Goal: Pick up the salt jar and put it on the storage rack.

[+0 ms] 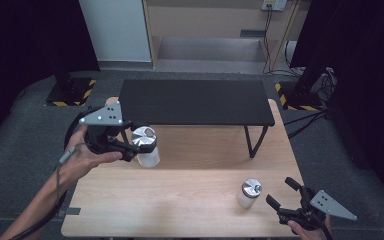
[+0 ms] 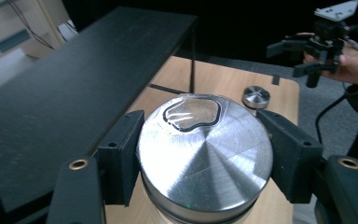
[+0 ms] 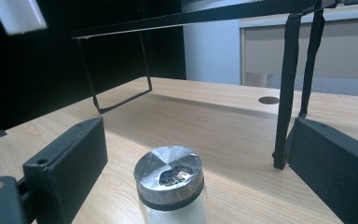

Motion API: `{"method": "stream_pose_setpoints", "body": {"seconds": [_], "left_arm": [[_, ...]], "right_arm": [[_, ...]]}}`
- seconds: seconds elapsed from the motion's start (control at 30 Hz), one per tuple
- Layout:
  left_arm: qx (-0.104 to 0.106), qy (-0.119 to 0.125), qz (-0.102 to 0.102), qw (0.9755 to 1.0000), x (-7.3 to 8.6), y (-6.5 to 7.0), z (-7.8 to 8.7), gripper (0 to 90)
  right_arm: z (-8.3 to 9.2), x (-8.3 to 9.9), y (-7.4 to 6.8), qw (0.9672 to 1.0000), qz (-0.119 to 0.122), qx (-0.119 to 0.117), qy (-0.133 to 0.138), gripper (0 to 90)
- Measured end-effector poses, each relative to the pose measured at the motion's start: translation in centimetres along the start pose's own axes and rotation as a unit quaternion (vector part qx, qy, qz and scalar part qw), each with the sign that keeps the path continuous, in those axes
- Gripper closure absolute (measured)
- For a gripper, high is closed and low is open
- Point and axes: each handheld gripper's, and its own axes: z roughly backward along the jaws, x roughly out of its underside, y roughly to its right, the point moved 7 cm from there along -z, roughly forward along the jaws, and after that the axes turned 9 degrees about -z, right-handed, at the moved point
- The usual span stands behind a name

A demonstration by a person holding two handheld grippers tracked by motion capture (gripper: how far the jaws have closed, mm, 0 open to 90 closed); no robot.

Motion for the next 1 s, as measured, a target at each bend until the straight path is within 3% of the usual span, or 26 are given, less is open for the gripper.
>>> {"method": "stream_pose_setpoints", "body": {"seconds": [0.13,0.37,0.6,0.8,1.0], "left_arm": [[-0.015,-0.002,-0.007,0.9999,-1.3,-1.1,0.4,33.7],[-0.042,0.008,-0.001,0.9991,-2.9,-3.4,0.8,33.8],[-0.081,-0.013,0.01,0.9966,-4.2,-5.7,0.4,33.7],[-0.124,-0.004,0.037,0.9916,-4.3,-7.3,-0.2,33.7],[-0.169,-0.008,0.066,0.9833,-3.6,-9.1,-1.3,33.8]], "right_arm": [[0.0,0.0,0.0,1.0,0.0,0.0,0.0,4.8],[0.1,0.0,0.2,1.0,-0.001,0.001,0.0,4.8],[0.2,0.0,0.2,1.0,-0.002,0.002,0.001,4.9],[0.1,0.0,0.3,1.0,-0.001,0.001,0.0,5.1],[0.2,0.0,0.4,1.0,-0.003,0.002,0.001,5.1]]}}
